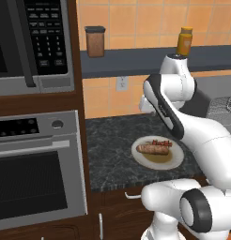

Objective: Pick up the kebab skewer and baguette bread, and place them inside the toaster oven. Close the toaster oven door and start by setting the timer.

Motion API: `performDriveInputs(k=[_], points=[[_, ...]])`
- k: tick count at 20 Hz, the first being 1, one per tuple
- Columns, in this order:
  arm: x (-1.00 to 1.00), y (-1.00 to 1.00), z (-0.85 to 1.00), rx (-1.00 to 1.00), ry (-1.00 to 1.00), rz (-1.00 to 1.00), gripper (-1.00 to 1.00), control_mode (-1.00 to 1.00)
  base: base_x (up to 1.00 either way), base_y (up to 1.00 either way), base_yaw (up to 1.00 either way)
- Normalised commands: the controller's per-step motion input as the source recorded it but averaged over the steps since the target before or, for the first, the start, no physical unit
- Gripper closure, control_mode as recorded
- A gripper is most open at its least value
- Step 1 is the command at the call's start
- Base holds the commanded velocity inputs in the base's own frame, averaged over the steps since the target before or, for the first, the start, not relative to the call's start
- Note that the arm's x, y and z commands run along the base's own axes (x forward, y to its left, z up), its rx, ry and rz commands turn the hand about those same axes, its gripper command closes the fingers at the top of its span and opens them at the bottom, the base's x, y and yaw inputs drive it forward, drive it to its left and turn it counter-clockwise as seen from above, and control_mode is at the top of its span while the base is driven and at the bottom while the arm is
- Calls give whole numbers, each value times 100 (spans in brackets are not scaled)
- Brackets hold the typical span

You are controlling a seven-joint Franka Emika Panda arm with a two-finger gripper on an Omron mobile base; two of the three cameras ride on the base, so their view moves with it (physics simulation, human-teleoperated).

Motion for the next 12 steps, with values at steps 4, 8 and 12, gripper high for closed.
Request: performDriveInputs(k=[4, 8, 12], points=[[-57, -4, -1, 0, 0, -5, -100, -100, 0, 0, 0], [-100, -58, -1, 0, 0, -15, -100, -100, 0, 0, 0], [-100, -30, 0, 0, 1, -18, -100, -100, 0, 0, 0]])
